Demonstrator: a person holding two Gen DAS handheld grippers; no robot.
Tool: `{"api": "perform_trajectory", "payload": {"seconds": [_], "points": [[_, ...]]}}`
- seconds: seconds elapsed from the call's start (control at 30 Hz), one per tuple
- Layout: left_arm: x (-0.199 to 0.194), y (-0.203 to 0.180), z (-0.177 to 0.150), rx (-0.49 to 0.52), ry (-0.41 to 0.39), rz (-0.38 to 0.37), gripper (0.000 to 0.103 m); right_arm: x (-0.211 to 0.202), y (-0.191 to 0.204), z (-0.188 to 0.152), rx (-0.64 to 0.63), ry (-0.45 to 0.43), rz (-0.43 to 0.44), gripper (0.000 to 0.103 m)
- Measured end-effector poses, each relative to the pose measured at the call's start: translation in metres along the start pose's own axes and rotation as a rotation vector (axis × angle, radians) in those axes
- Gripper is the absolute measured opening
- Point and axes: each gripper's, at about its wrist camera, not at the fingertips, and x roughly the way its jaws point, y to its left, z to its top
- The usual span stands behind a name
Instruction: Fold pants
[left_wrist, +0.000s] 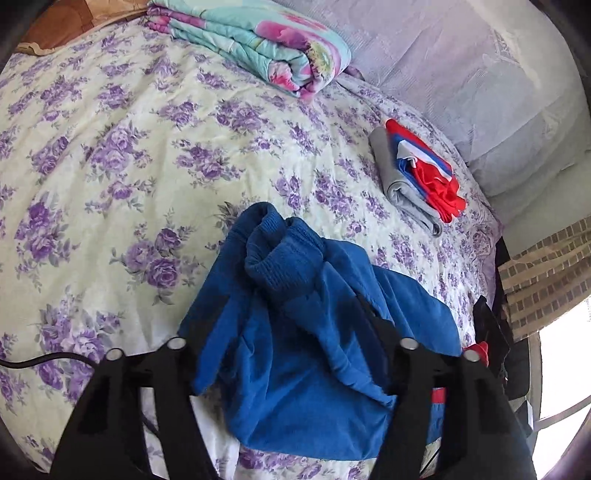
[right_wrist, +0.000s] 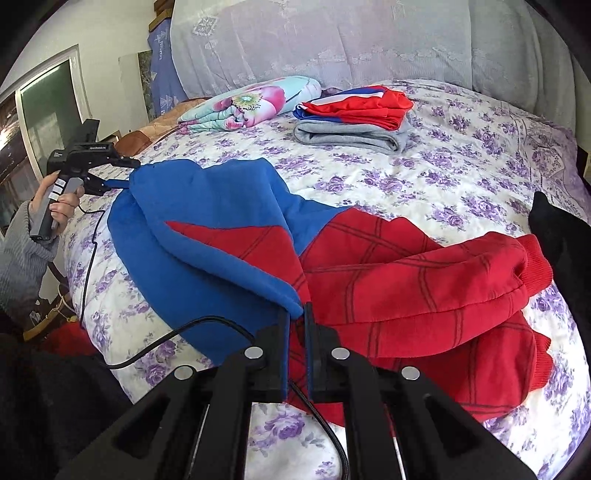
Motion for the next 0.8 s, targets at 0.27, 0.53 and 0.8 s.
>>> {"api": "perform_trajectory", "payload": {"seconds": [0.27, 0.53, 0.8], "points": [[-0.016, 0.002, -0.001, -0.005, -0.050, -0.056, 0.019, -0.006, 0.001, -0.001, 0.011, -0.014, 0.000, 0.007], [-0.020, 0.042, -0.054, -0.045, -0.012, -0.022, 0.018, 0.005, 0.003, -0.024, 0.003, 0.090, 0.027, 0.008], [-0.032, 0.047, -0.053, -0.053, -0.087, -0.050, 0.036, 0.016, 0.001, -0.033, 0.034, 0.104, 0.028, 0.009]]}}
